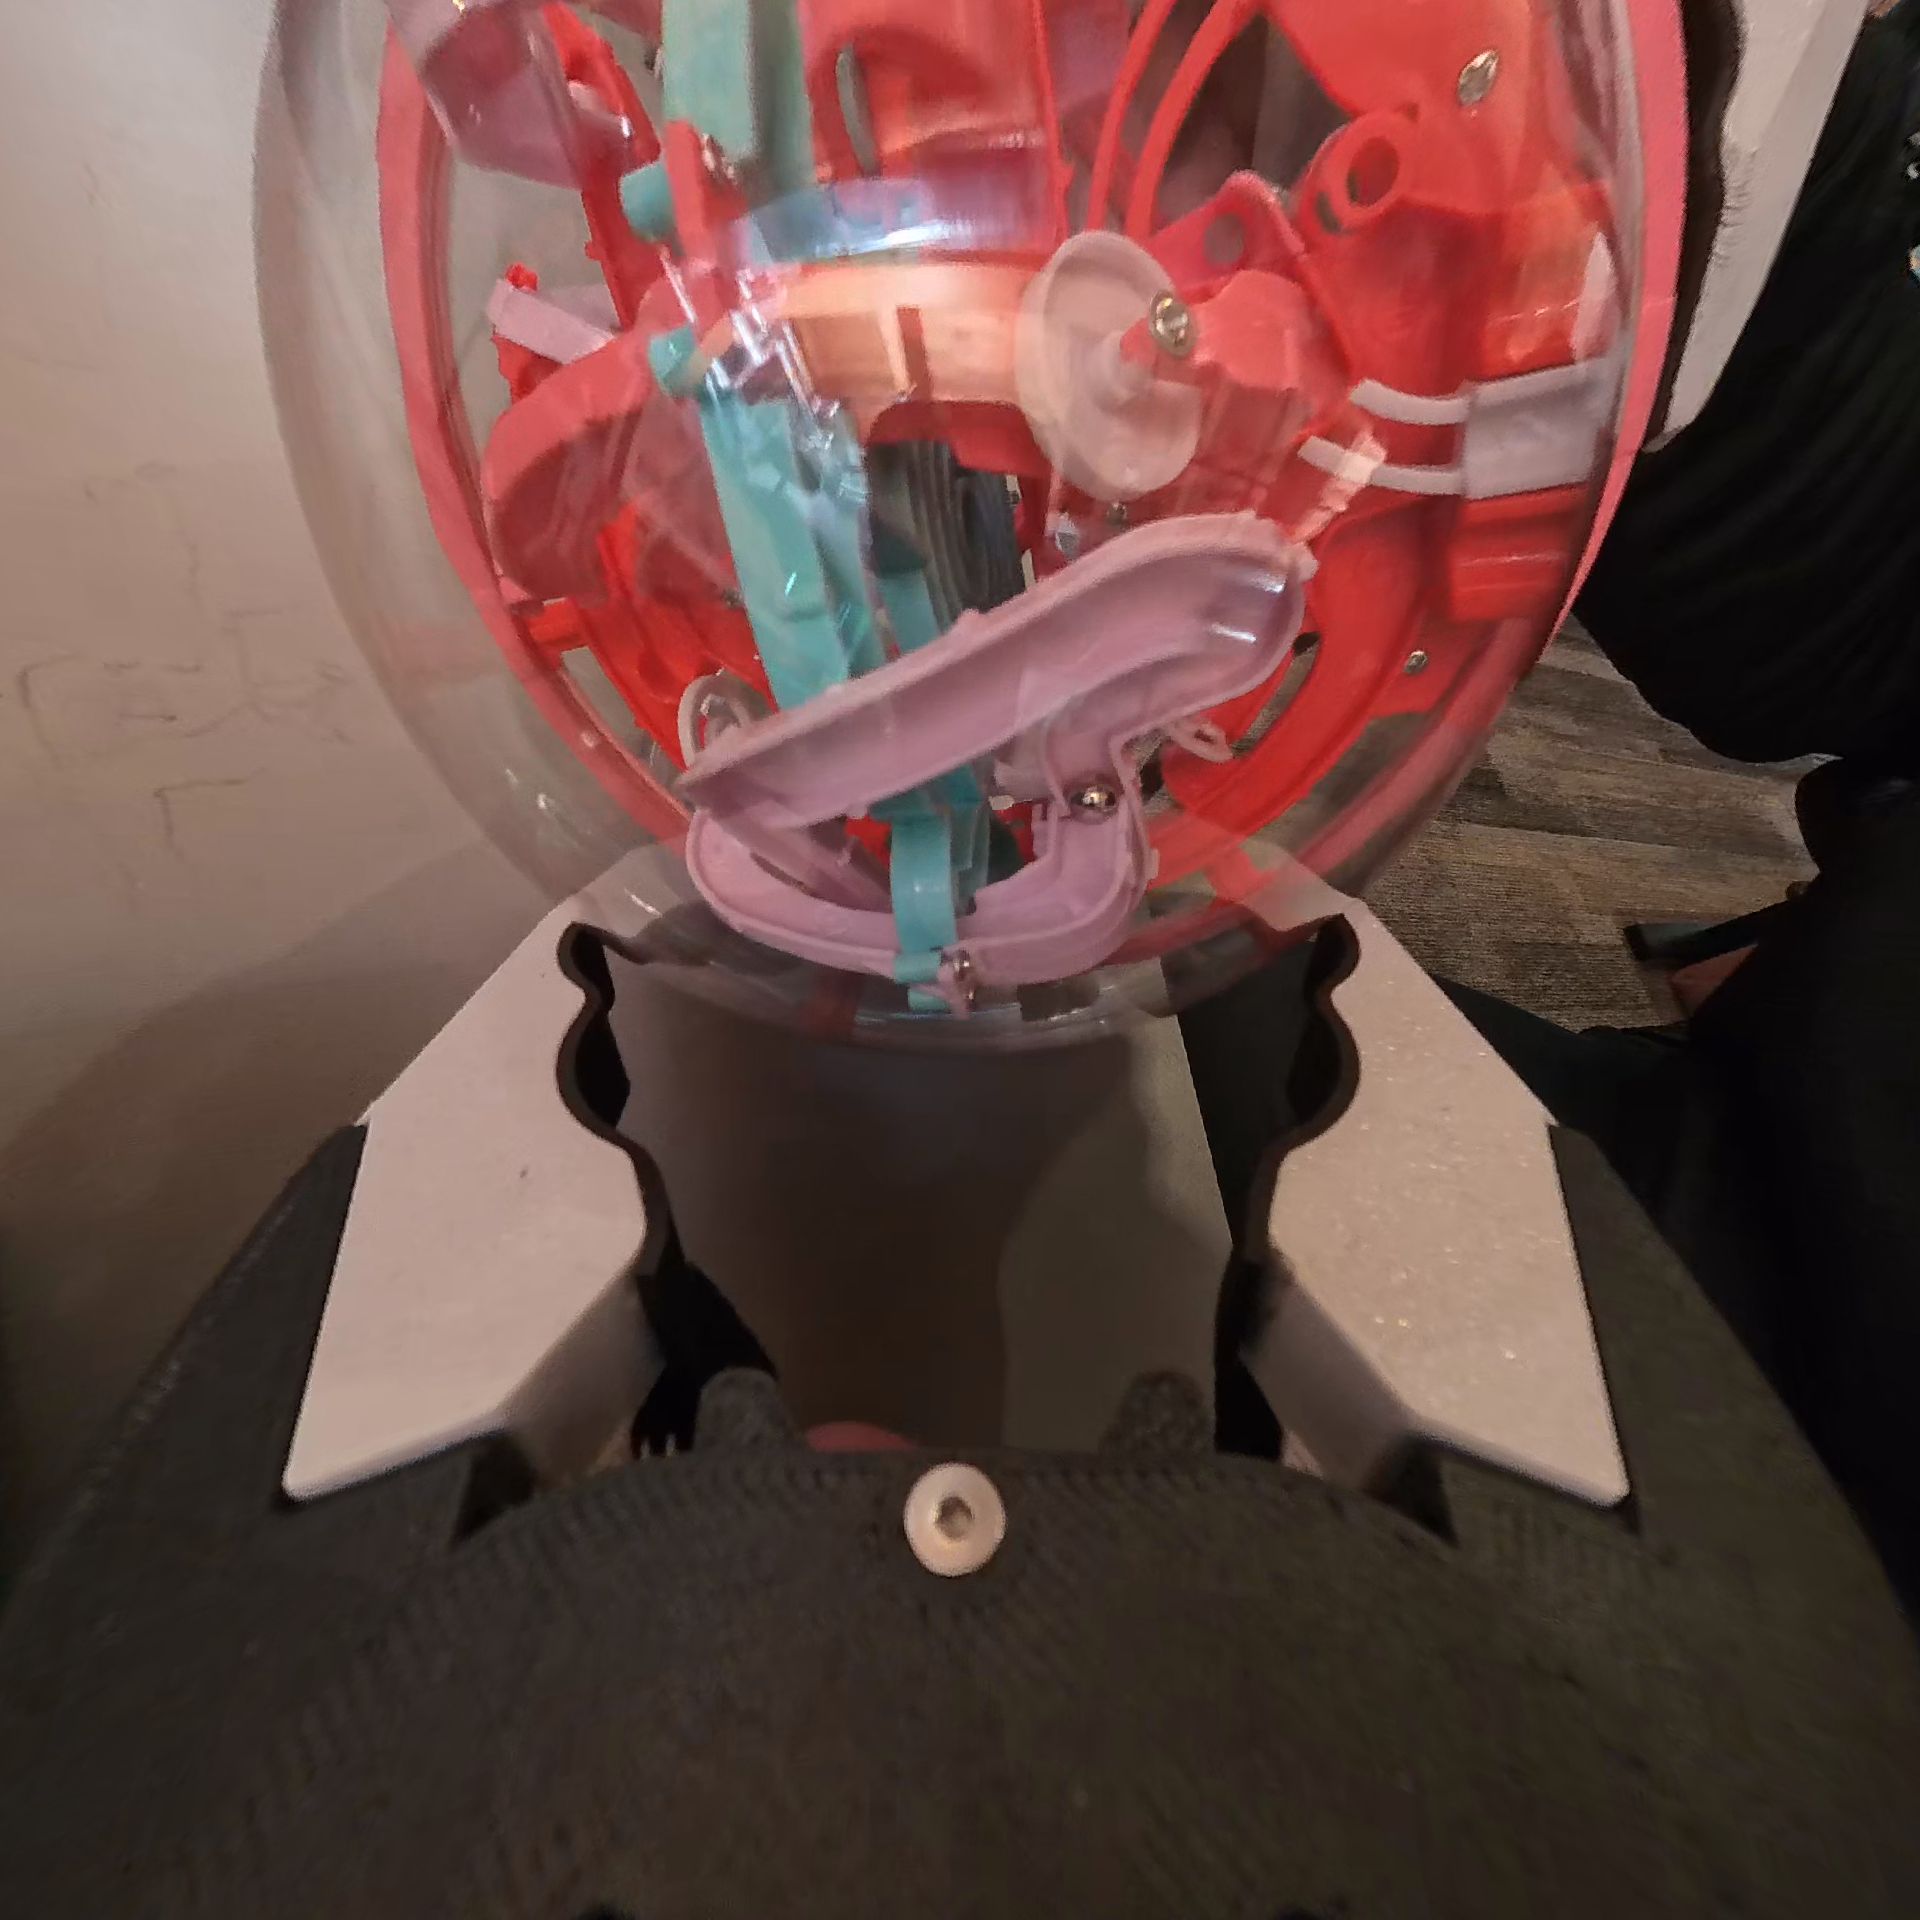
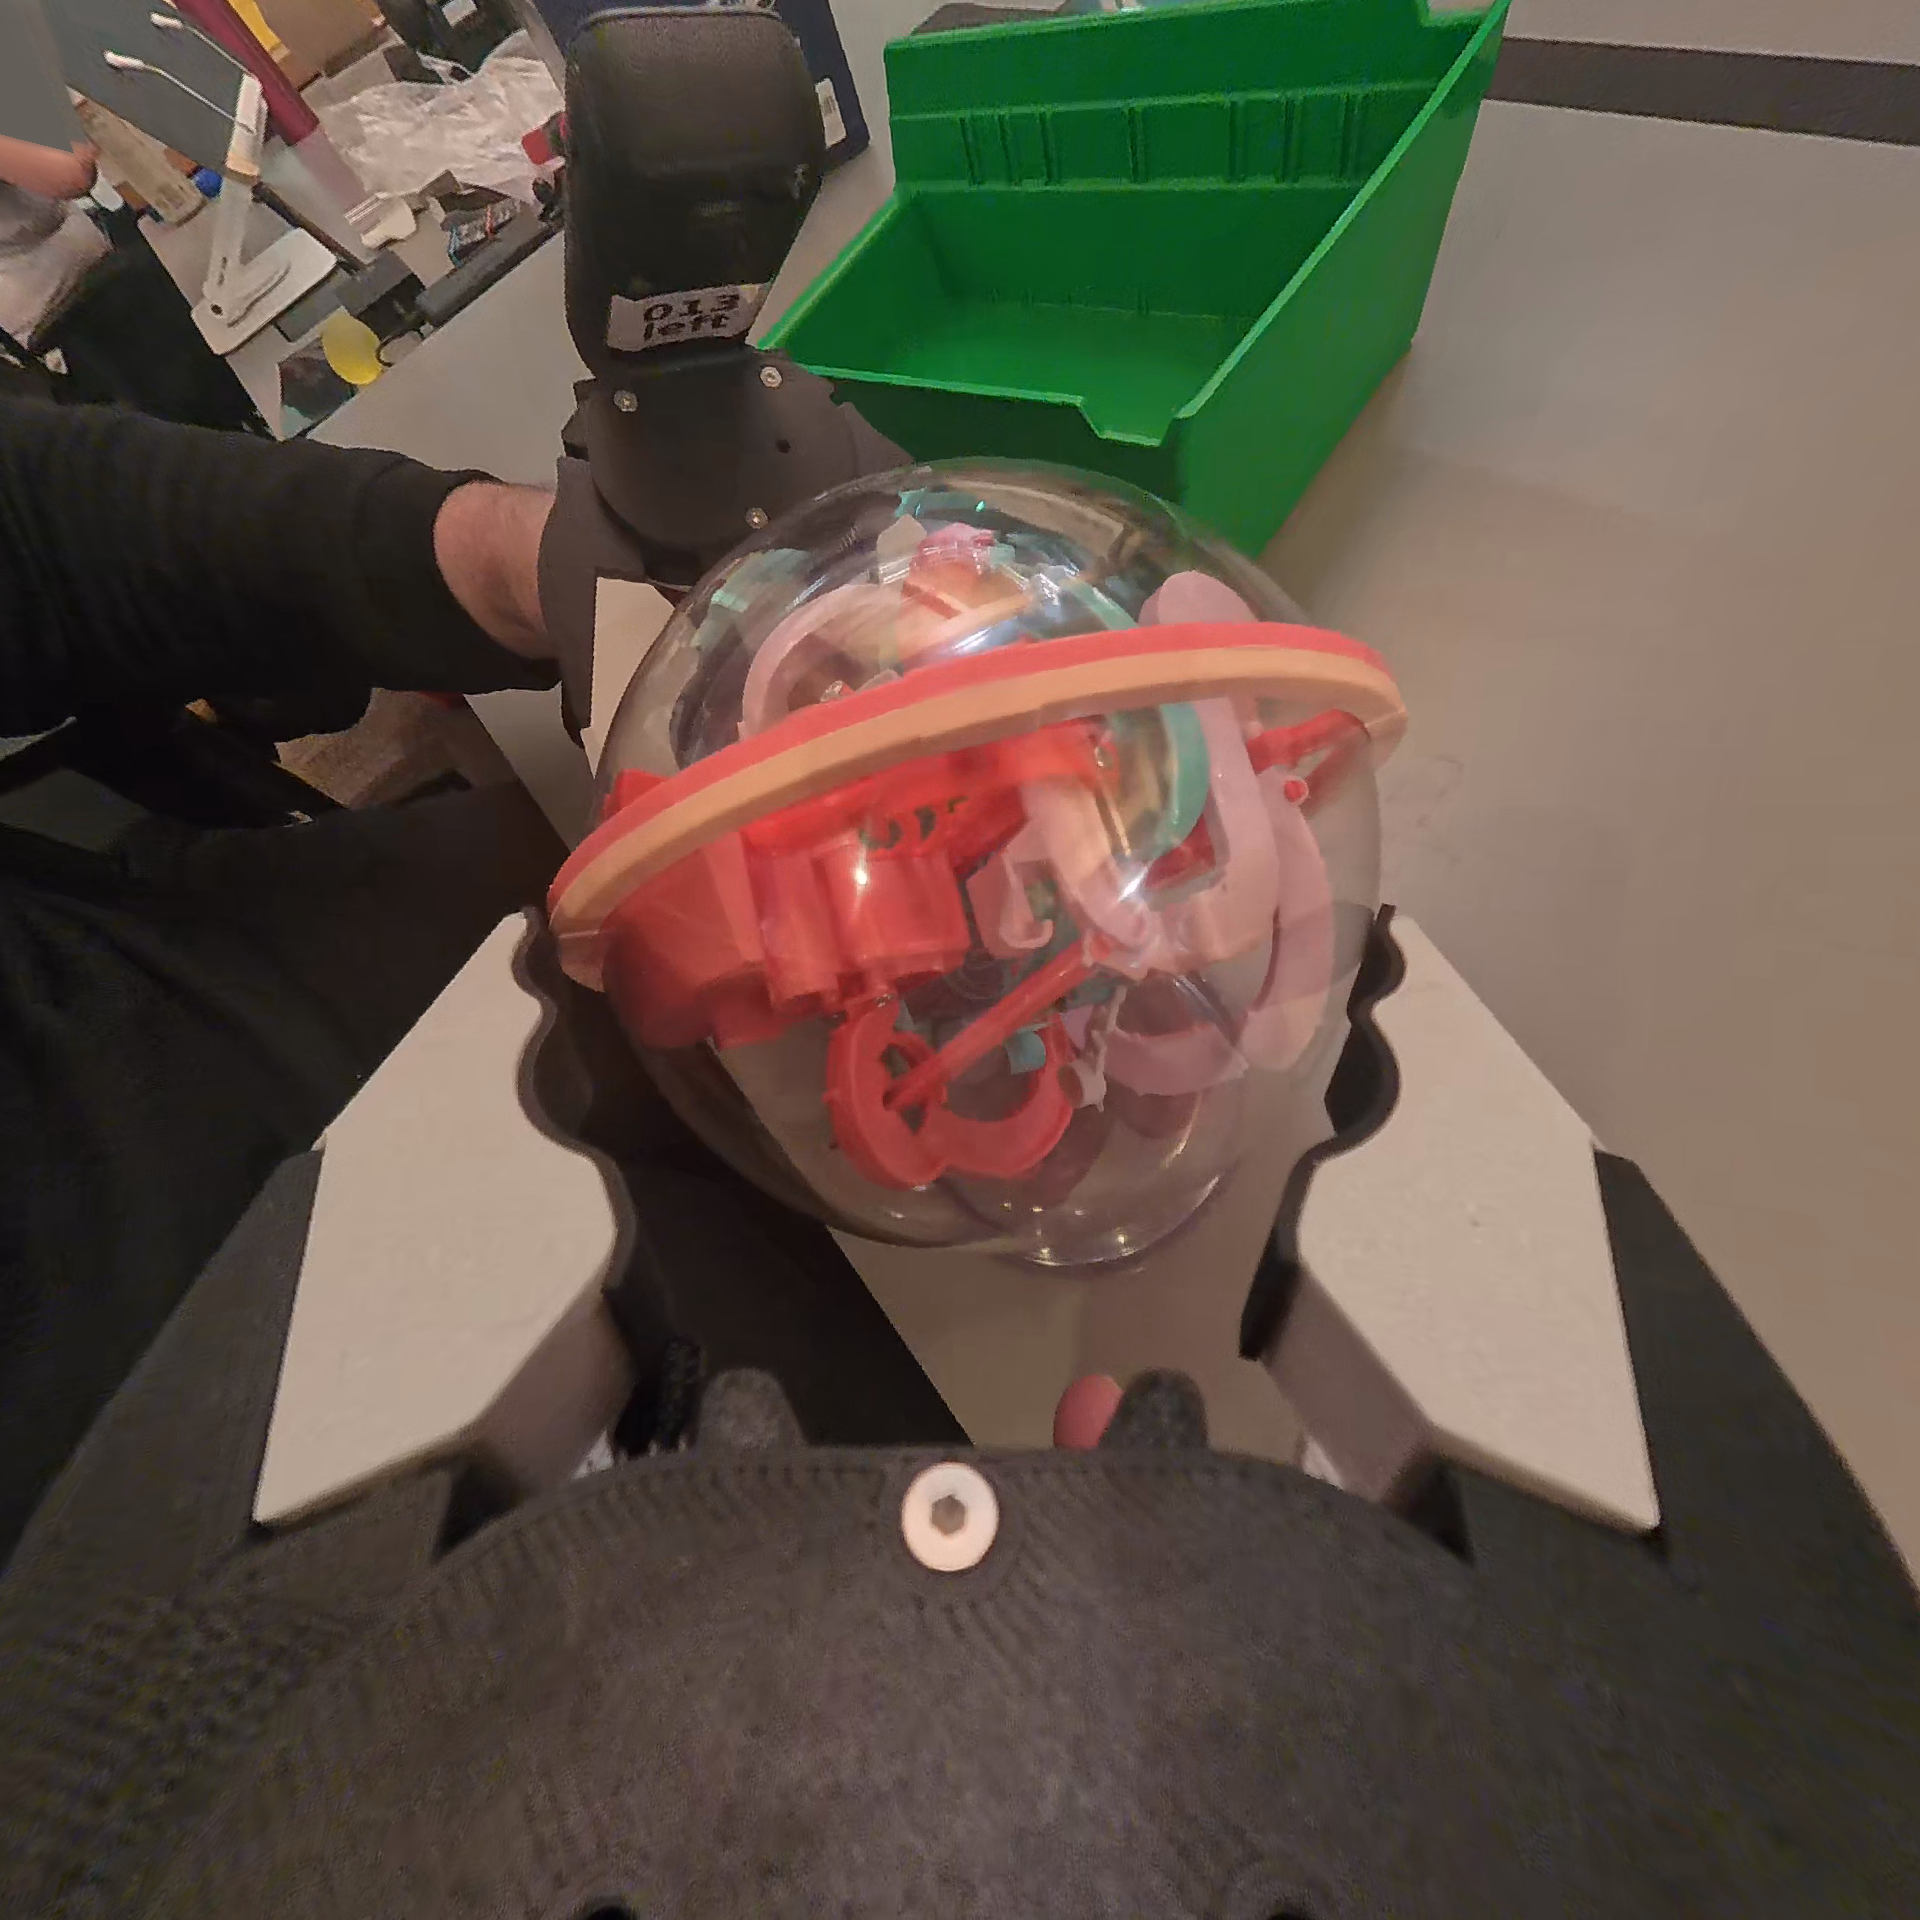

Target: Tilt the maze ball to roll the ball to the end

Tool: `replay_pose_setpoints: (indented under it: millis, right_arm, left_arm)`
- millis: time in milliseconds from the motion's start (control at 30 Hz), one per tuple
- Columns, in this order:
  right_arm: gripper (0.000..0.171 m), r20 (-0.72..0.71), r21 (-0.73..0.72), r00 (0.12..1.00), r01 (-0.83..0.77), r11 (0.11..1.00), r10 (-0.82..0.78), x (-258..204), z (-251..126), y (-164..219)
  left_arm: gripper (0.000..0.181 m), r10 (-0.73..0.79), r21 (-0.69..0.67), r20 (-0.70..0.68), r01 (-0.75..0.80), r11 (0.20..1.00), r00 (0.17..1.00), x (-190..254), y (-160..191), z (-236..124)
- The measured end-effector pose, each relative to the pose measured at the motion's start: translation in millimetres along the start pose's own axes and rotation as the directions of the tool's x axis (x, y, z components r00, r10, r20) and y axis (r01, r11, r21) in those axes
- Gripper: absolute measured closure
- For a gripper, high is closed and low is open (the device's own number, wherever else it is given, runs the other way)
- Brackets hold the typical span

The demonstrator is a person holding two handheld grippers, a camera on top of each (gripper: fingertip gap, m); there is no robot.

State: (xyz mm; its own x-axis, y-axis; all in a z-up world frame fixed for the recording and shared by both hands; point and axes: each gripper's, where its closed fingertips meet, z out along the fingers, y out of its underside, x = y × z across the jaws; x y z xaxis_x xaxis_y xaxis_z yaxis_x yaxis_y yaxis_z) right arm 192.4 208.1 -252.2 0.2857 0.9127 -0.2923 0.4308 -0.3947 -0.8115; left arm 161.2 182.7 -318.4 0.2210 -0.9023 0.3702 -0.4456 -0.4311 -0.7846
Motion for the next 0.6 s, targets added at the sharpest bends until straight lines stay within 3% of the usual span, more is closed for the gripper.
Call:
replay_pose_setpoints:
  millis: [600]
  right_arm:
    - [0.026,-0.007,-0.004,1.0,-0.001,1.0,0.001,2.8,1.4,-5.9]
  left_arm:
    - [0.052,-0.02,-0.019,-0.027,0.02,1.0,0.999,-1.2,1.7,3.5]
